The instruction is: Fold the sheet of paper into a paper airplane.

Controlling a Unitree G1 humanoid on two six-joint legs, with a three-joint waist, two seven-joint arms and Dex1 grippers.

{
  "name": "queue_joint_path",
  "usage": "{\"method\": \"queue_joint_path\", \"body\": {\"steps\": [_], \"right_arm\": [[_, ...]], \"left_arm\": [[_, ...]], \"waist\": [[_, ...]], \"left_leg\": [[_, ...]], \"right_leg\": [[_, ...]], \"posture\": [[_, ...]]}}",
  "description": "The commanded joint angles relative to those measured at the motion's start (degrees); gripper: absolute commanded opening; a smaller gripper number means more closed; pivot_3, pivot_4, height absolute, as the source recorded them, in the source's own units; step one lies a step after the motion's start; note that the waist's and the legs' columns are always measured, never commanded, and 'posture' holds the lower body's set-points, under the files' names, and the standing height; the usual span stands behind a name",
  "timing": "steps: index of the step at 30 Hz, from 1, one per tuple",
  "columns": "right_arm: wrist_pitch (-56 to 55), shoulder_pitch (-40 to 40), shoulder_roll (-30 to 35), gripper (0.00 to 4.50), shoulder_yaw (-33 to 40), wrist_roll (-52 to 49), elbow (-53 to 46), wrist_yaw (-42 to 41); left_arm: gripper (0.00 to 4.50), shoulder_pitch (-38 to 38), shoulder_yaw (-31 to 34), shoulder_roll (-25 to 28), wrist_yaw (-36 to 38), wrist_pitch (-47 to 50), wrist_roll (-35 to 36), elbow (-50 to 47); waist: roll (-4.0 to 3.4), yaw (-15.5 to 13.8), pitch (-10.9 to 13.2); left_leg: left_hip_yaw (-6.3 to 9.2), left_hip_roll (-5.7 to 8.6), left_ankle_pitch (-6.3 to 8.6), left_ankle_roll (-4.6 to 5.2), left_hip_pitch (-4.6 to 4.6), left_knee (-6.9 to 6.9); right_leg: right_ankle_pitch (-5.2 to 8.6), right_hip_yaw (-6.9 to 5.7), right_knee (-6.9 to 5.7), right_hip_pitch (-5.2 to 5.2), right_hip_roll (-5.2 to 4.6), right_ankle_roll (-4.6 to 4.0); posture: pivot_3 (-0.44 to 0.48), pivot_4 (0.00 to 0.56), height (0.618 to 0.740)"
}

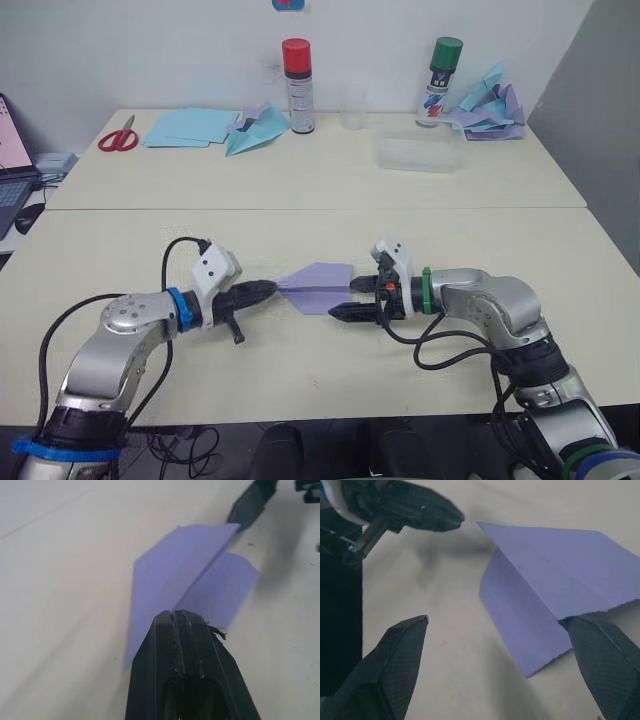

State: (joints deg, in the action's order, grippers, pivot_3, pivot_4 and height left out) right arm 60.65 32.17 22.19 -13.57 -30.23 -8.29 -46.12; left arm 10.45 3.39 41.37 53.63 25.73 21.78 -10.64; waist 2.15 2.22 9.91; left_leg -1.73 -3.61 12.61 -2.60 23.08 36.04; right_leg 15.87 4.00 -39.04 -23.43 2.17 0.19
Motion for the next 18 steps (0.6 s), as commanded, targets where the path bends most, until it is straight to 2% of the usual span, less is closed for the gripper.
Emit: {"method": "queue_joint_path", "body": {"steps": [1,8,14,18], "right_arm": [[-2.7,-0.2,2.9,4.5,-0.9,1.3,-2.8,-1.2],[-7.8,0.0,8.3,4.5,-1.2,3.5,-2.4,-4.0],[-7.8,-0.4,7.0,4.5,0.8,2.1,-3.1,-3.1],[-7.4,-0.5,5.8,4.5,1.6,2.0,-3.6,-1.8]], "left_arm": [[0.02,2.9,-0.3,-0.4,0.1,-0.7,0.0,0.6],[0.02,7.3,-4.8,-3.2,-0.6,-2.5,-3.3,4.9],[0.02,7.9,-6.7,-5.9,-1.6,-4.8,-5.4,8.6],[0.02,7.5,-8.1,-5.9,-0.5,-4.4,-6.2,9.3]], "waist": [[0.0,0.0,0.0],[0.01,-0.3,0.0],[0.01,-0.1,0.0],[0.01,-0.1,0.0]], "left_leg": [[0.0,0.0,0.0,0.0,0.01,0.0],[-0.03,0.06,0.0,0.0,0.02,0.01],[0.02,0.02,0.0,0.0,0.02,0.0],[0.04,0.0,0.0,0.0,0.03,0.0]], "right_leg": [[0.0,0.0,0.01,0.0,0.0,0.0],[0.0,0.02,0.03,0.0,0.03,0.01],[0.0,-0.02,0.0,-0.03,0.15,0.0],[0.0,-0.01,-0.01,-0.03,0.2,0.0]], "posture": [[0.0,0.15,0.74],[0.0,0.15,0.74],[0.0,0.15,0.74],[0.0,0.15,0.74]]}}
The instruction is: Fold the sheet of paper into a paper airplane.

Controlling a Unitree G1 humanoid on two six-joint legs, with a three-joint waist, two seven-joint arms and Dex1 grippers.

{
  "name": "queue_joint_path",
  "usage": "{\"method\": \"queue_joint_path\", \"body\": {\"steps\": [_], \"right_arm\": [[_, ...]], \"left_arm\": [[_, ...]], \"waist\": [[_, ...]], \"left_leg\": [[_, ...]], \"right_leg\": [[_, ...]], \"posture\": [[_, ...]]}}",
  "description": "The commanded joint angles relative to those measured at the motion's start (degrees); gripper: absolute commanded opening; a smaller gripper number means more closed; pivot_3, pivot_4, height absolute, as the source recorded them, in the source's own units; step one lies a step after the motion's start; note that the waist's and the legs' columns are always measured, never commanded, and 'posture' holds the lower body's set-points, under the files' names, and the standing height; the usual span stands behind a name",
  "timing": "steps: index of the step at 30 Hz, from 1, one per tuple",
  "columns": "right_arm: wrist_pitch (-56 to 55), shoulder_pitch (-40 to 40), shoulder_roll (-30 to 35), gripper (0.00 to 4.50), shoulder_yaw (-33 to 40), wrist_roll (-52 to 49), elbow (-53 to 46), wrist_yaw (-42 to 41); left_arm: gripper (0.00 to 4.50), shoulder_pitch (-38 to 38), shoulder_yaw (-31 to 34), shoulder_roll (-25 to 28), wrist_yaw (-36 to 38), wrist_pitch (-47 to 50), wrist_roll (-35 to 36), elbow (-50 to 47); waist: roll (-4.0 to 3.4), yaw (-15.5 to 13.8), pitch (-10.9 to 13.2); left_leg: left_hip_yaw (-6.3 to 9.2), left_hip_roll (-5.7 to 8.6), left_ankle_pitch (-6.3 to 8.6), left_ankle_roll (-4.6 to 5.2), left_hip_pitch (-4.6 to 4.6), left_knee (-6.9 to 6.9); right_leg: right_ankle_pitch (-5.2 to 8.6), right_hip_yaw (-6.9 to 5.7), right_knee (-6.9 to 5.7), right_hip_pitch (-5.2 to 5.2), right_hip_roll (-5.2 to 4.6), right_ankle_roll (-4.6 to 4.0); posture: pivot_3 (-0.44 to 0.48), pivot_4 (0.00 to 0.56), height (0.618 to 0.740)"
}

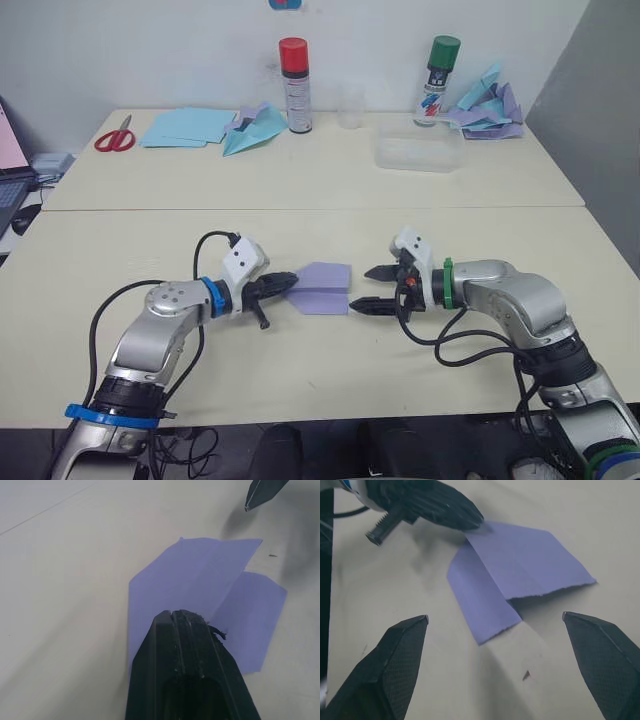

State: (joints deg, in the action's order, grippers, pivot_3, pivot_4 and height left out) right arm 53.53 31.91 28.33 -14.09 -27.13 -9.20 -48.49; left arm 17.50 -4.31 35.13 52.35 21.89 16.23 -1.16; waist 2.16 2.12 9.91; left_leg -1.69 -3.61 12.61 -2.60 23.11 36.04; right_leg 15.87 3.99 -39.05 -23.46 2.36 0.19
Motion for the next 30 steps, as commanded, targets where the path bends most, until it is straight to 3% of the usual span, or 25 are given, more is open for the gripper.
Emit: {"method": "queue_joint_path", "body": {"steps": [1,16,24,30], "right_arm": [[-0.2,-0.3,-0.5,4.5,2.2,-1.1,-2.7,0.7],[4.4,0.9,-5.6,4.5,6.9,-2.5,2.8,6.9],[3.3,0.5,-8.1,4.5,5.2,0.3,7.5,10.1],[-2.6,2.2,-8.2,4.5,-1.9,5.8,8.6,8.3]], "left_arm": [[0.02,0.2,-1.0,0.6,1.1,-0.2,-1.0,0.0],[0.02,-2.9,-3.9,1.7,3.2,-2.4,-4.3,2.4],[0.02,-3.8,-2.9,1.2,1.9,-2.3,-4.0,2.4],[0.02,-4.0,-2.7,1.3,1.9,-2.1,-3.8,1.9]], "waist": [[0.0,0.0,0.0],[0.0,-0.1,0.0],[0.0,-0.1,0.0],[-0.01,0.2,0.0]], "left_leg": [[-0.01,0.01,0.0,0.0,0.01,0.0],[-0.03,0.01,0.0,0.0,-0.02,0.01],[-0.05,0.01,0.0,0.0,-0.05,0.01],[-0.05,-0.01,0.0,0.0,-0.1,0.01]], "right_leg": [[0.0,0.0,0.0,0.0,0.0,0.0],[0.0,0.02,0.0,0.01,-0.02,0.0],[0.0,0.04,-0.03,0.02,-0.02,0.0],[0.0,0.04,-0.05,0.05,-0.01,0.0]], "posture": [[0.0,0.15,0.74],[0.0,0.15,0.74],[0.0,0.15,0.74],[0.0,0.15,0.74]]}}
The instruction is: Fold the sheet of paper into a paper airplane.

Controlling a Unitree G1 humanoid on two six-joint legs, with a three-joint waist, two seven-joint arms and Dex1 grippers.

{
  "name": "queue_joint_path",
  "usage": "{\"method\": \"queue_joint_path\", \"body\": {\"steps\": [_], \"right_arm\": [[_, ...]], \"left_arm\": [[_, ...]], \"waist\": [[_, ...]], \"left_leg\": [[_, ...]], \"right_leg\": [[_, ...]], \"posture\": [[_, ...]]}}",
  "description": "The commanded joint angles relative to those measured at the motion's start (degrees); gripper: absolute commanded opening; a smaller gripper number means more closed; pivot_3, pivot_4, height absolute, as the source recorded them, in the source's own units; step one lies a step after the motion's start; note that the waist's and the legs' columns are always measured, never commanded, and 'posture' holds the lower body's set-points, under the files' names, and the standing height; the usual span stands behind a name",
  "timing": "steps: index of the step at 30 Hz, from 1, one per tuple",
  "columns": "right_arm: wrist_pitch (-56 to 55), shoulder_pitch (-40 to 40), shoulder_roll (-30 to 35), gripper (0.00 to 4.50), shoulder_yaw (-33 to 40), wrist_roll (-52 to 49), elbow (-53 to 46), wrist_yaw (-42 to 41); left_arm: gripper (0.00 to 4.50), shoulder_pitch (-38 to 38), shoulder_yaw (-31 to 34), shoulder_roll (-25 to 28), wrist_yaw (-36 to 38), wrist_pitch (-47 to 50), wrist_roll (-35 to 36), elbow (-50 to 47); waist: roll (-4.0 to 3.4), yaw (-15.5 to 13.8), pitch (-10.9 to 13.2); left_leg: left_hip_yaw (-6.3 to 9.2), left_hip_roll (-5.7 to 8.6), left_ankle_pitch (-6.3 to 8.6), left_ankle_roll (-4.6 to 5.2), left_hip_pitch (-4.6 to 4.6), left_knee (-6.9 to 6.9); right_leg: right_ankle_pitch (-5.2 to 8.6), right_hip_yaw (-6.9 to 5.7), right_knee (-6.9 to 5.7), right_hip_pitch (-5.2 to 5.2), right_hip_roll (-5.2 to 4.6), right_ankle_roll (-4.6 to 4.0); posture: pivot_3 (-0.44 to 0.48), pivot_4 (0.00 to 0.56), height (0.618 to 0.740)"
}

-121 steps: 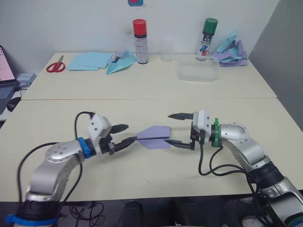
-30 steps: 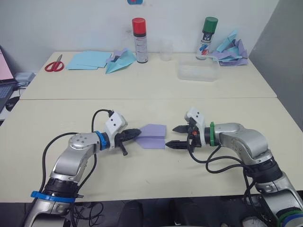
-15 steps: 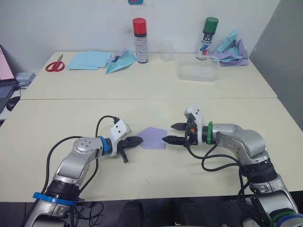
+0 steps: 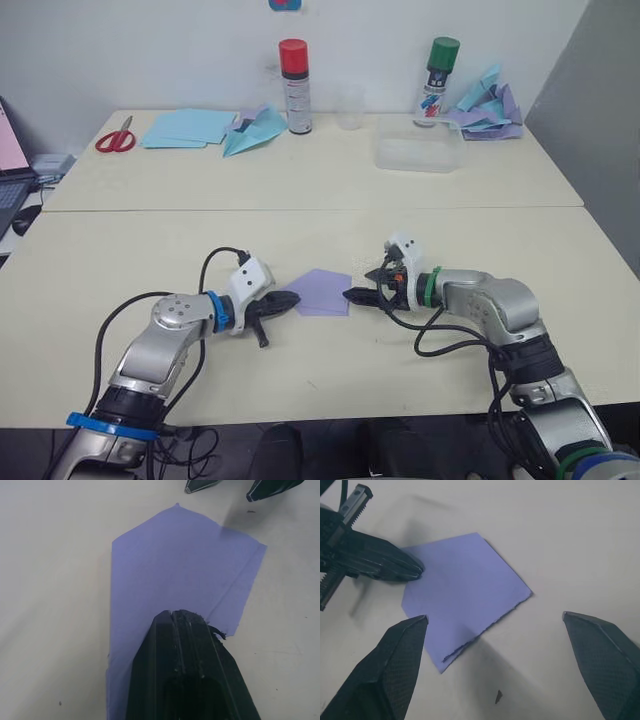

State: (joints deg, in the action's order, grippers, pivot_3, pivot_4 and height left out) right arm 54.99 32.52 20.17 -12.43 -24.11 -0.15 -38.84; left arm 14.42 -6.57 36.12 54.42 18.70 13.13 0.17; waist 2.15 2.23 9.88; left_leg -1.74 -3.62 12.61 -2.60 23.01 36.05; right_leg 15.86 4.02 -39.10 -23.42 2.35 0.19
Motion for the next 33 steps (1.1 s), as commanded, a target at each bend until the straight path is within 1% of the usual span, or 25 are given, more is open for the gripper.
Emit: {"method": "queue_joint_path", "body": {"steps": [1,4,7,16,19,26,27,29,33], "right_arm": [[-5.8,2.0,0.0,4.5,-5.3,4.4,-0.1,-1.7],[-8.3,3.2,-0.1,4.5,-9.3,8.5,1.8,-1.9],[-6.7,4.3,-1.1,4.5,-9.8,8.7,2.9,-2.2],[4.2,6.0,-6.3,4.5,-4.3,2.2,1.5,-4.0],[6.0,6.4,-6.9,4.5,-3.4,1.0,1.1,-4.2],[10.8,8.1,-9.8,4.5,2.5,-3.5,2.1,-3.1],[10.5,8.2,-9.8,4.5,2.8,-3.7,2.1,-3.3],[6.4,8.4,-9.3,4.5,1.9,-2.8,2.5,-4.5],[-5.1,8.8,-6.5,4.5,-4.5,2.8,3.8,-8.4]], "left_arm": [[0.02,-0.9,-0.4,0.2,-0.2,1.2,-0.7,0.5],[0.02,-0.9,-0.4,0.1,-0.2,1.3,-0.7,0.2],[0.02,-1.1,-0.4,0.1,-0.2,1.4,-0.7,0.0],[0.02,-1.9,0.0,0.1,-0.9,1.6,-0.7,-0.9],[0.02,-2.0,0.0,0.1,-1.1,1.7,-0.7,-1.0],[0.02,-2.2,0.1,0.3,-1.3,1.6,-0.7,-1.2],[0.02,-2.2,0.1,0.3,-1.4,1.6,-0.7,-1.2],[0.02,-2.2,0.2,0.4,-1.3,1.5,-0.7,-1.2],[0.02,-2.0,0.2,0.5,-1.2,1.5,-0.7,-1.0]], "waist": [[0.0,0.1,0.0],[0.0,0.2,0.0],[0.03,0.2,0.0],[0.03,0.3,-0.1],[0.03,0.3,-0.1],[0.02,0.5,-0.1],[0.02,0.6,-0.1],[0.02,0.7,-0.1],[0.02,0.9,-0.1]], "left_leg": [[0.0,0.0,0.0,0.0,-0.01,0.0],[0.01,0.0,0.0,0.0,-0.02,0.0],[0.02,-0.01,0.0,0.0,-0.03,0.0],[0.03,-0.04,0.0,0.0,-0.06,0.0],[0.03,-0.04,0.0,0.0,-0.06,0.0],[0.04,-0.04,0.0,0.0,-0.04,0.0],[0.04,-0.04,0.0,0.0,-0.05,-0.01],[0.04,-0.03,0.0,0.0,-0.04,-0.01],[0.02,-0.01,0.0,0.0,-0.03,-0.01]], "right_leg": [[0.0,0.0,0.0,0.0,0.0,0.0],[0.0,0.0,-0.02,0.01,0.02,0.0],[0.0,-0.01,-0.03,0.02,0.02,0.0],[-0.01,-0.03,-0.03,0.05,0.02,-0.02],[-0.01,-0.02,-0.03,0.05,0.02,-0.02],[-0.01,-0.03,-0.03,0.04,0.02,-0.02],[-0.01,-0.03,-0.03,0.04,0.02,-0.02],[-0.01,-0.03,-0.02,0.04,0.02,-0.02],[-0.01,-0.02,0.01,0.04,0.01,-0.01]], "posture": [[0.0,0.15,0.74],[0.0,0.15,0.74],[0.0,0.15,0.74],[0.0,0.15,0.74],[0.0,0.15,0.74],[0.0,0.15,0.74],[0.0,0.15,0.74],[0.0,0.15,0.74],[0.0,0.15,0.74]]}}
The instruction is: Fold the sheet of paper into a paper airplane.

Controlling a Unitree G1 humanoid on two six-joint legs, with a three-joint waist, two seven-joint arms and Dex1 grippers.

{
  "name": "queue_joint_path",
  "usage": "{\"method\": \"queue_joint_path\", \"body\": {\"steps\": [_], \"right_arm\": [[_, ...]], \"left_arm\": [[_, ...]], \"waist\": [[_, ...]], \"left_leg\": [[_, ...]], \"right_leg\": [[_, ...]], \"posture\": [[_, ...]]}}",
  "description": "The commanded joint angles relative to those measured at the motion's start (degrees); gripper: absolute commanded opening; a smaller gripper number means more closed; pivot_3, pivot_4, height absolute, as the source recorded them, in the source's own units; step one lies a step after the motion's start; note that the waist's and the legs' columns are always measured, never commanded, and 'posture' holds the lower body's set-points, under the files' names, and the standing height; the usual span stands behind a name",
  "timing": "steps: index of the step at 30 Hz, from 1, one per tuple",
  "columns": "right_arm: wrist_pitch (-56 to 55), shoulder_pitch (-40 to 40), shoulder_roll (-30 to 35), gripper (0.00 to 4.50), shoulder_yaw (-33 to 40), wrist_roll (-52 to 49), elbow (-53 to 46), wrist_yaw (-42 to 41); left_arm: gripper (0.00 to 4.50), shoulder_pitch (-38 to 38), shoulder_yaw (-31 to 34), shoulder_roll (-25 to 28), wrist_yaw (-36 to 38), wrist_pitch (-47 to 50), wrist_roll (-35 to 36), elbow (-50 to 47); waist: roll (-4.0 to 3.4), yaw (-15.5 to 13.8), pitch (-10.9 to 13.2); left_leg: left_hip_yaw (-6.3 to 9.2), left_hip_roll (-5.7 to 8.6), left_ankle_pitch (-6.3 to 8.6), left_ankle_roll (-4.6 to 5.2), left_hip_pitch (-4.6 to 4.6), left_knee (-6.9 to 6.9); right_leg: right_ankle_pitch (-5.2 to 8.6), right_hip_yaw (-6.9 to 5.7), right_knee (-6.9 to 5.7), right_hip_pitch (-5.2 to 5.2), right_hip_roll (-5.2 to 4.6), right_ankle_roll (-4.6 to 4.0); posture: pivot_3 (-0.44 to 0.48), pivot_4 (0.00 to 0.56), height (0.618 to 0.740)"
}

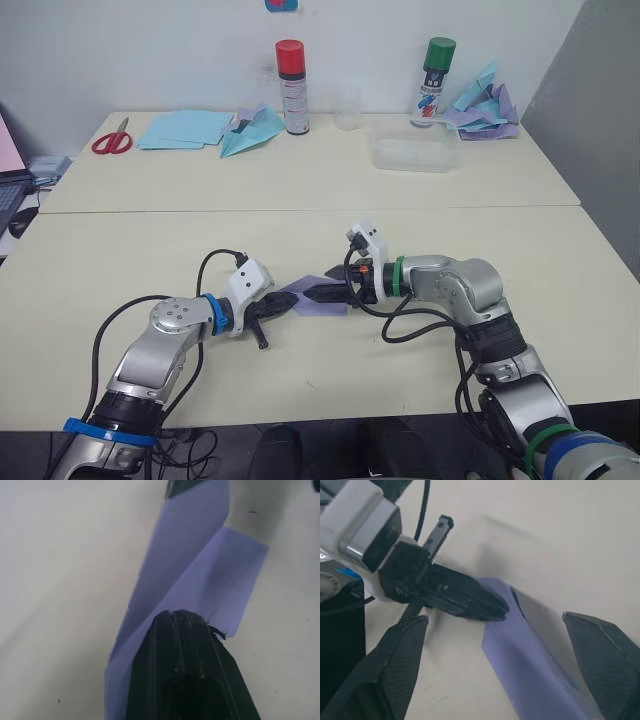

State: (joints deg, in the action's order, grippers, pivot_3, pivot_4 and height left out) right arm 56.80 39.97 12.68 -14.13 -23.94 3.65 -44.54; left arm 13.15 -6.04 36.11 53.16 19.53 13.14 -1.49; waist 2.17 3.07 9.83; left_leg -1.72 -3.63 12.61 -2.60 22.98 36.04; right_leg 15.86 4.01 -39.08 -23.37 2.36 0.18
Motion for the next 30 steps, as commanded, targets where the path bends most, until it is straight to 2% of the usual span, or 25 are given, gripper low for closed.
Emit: {"method": "queue_joint_path", "body": {"steps": [1,20,23,30], "right_arm": [[-9.1,1.4,1.5,4.5,-4.2,3.7,0.3,-3.6],[-17.2,0.4,3.0,4.5,-5.8,8.7,4.9,-6.4],[-17.4,-0.3,3.1,3.88,-5.0,8.5,6.3,-6.5],[-16.0,-0.8,1.6,1.21,-2.9,7.4,7.4,-5.7]], "left_arm": [[0.02,-0.7,-0.4,0.5,0.1,0.7,-0.7,0.7],[0.02,-0.5,-0.4,0.7,0.1,0.3,-1.2,1.1],[0.0,-0.5,-0.5,0.7,0.0,0.2,-1.3,1.2],[0.0,-0.6,-0.5,0.8,0.2,-0.1,-1.4,1.3]], "waist": [[0.0,0.0,0.0],[0.0,0.0,0.0],[0.0,0.0,0.0],[0.0,0.0,0.0]], "left_leg": [[0.0,0.0,0.0,0.0,0.0,0.0],[0.01,-0.01,0.0,0.0,0.0,0.0],[0.01,-0.01,0.0,0.0,0.0,0.0],[0.02,-0.02,0.0,0.0,0.0,0.0]], "right_leg": [[0.0,0.0,0.0,0.0,0.0,0.0],[0.0,-0.01,0.0,0.0,-0.01,0.0],[0.0,-0.01,0.0,0.0,-0.01,0.0],[0.0,-0.01,-0.01,0.0,-0.01,0.0]], "posture": [[0.0,0.15,0.74],[0.0,0.15,0.74],[0.0,0.15,0.74],[0.0,0.15,0.74]]}}
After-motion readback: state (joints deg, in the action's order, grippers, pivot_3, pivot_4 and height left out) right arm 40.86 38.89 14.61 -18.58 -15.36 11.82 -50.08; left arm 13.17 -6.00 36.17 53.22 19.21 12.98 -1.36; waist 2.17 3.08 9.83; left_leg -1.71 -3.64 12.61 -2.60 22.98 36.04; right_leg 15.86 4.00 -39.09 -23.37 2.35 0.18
